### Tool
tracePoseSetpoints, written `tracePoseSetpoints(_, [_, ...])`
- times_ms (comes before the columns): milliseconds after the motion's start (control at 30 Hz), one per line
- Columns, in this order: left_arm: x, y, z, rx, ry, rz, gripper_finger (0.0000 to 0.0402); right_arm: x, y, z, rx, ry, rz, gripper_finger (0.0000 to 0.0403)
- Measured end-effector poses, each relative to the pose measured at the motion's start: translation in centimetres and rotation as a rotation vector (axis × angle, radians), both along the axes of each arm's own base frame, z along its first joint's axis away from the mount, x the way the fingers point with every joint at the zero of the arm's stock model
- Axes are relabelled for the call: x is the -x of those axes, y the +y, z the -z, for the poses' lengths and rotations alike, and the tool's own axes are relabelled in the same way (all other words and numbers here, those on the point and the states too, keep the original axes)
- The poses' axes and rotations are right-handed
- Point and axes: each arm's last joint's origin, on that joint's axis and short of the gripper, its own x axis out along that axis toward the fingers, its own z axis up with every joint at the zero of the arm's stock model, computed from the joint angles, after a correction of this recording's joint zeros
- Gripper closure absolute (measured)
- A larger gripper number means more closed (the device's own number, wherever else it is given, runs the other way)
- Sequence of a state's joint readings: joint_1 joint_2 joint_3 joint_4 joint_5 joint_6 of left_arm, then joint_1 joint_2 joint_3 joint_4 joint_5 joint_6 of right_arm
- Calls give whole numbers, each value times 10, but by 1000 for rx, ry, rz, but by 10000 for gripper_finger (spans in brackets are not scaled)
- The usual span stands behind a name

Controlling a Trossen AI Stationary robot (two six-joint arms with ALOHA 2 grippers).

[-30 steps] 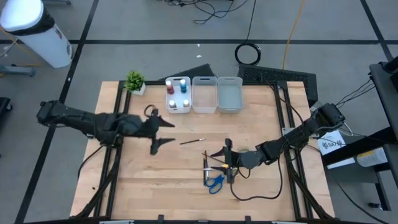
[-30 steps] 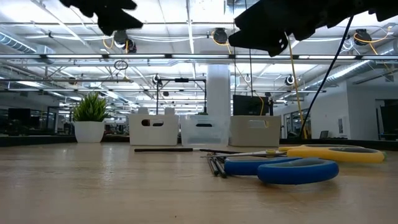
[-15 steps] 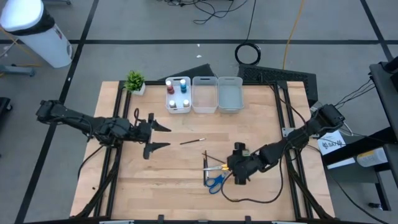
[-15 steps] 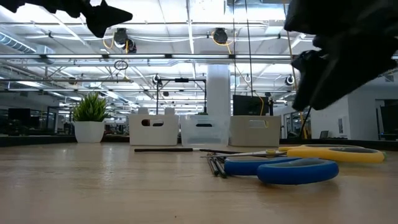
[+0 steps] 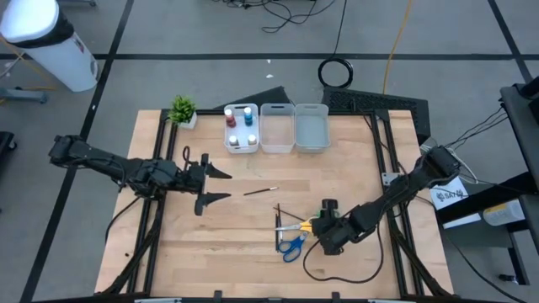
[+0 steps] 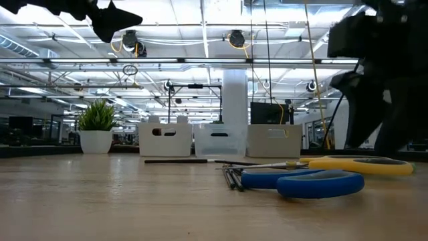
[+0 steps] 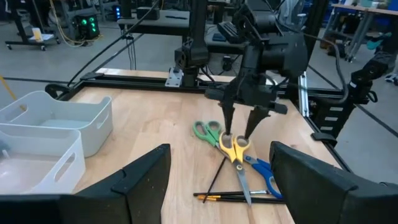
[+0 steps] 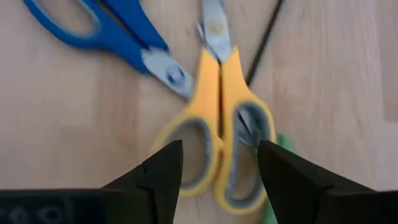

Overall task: Pick & Place Paint Supplies
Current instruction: Put the yellow scissors into the gray bin

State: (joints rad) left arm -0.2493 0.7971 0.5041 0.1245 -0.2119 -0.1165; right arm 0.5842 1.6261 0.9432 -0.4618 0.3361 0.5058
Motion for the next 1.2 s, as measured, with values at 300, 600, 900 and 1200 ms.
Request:
tracePoseSetpoints(300, [0,0,1,-4,12,0,117,-8,-1,25,4,89,8,225])
tracePoseSetpoints(600, [0,0,2,-6,21,0,117,-10,-5,26,-48,99,67,327])
tracePoseSetpoints(900, [0,0,2,-6,20,0,117,-9,-8,8,-75,20,76,337])
tracePoseSetpoints(1200, [0,0,2,-1,19,-1,117,-11,-13,-40,-56,-300,147,337])
